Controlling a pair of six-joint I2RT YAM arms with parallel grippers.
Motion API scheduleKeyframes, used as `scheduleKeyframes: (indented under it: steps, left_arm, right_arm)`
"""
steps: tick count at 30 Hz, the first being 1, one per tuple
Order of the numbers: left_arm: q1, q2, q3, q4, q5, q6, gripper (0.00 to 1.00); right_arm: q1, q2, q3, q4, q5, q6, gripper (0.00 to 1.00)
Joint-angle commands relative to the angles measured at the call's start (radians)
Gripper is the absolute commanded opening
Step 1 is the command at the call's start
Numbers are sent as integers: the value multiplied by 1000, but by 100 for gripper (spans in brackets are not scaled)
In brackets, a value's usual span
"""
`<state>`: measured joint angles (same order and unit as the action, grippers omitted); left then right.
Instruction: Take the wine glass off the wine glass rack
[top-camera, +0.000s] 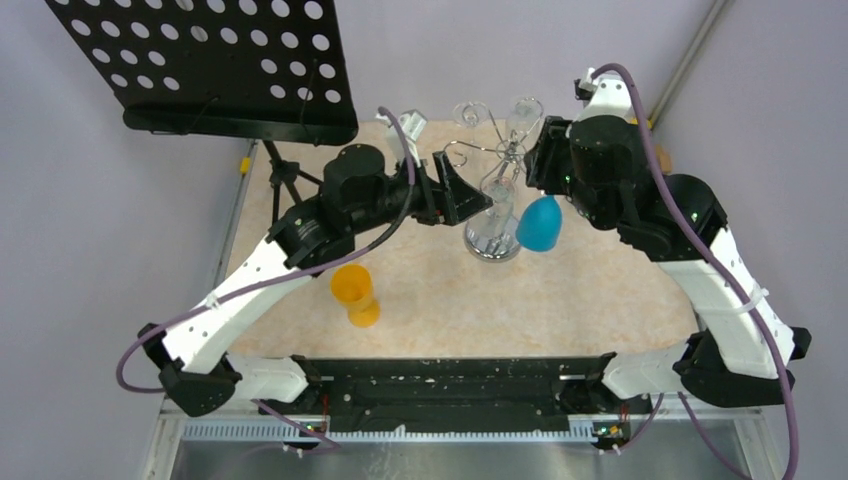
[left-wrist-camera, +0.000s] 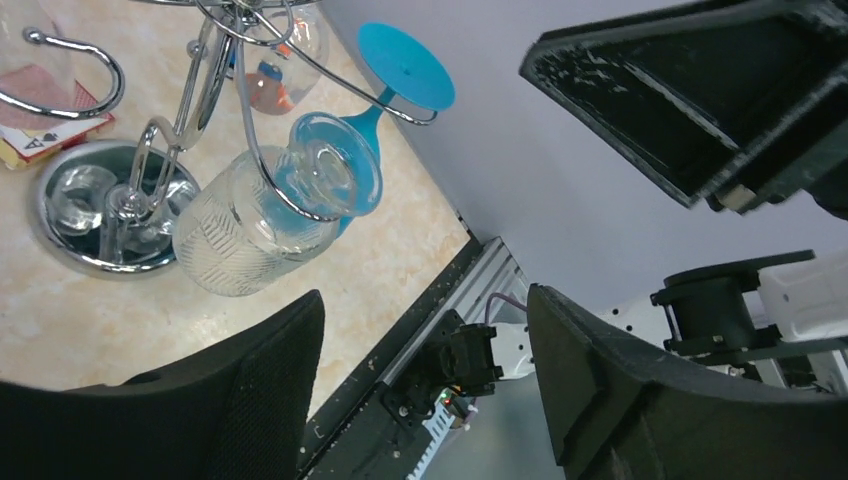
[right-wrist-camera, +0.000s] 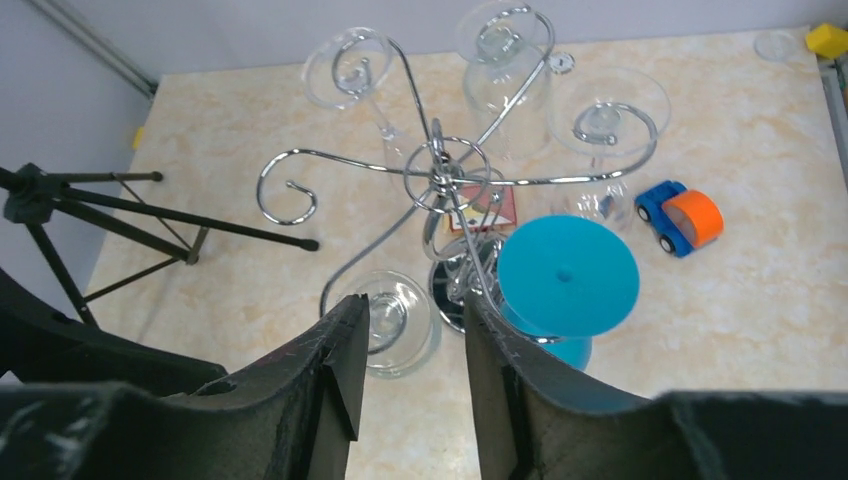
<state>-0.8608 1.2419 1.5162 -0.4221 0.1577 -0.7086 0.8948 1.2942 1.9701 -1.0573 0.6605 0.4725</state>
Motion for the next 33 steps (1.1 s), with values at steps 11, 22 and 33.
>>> scheduleKeyframes:
  steps: [11,22,33]
  left_arm:
    - [34,143,112,49,-28,-141,51]
    - [34,197,125,46,-51,-154,45]
    - [34,228,143,14,-75,-208,38]
  right_arm:
    - [-34,-107,-110,-4,42,20,36]
    - [-34,-134,-139,7,49,28,35]
    - [-34,-171,-180,17,48,51,34]
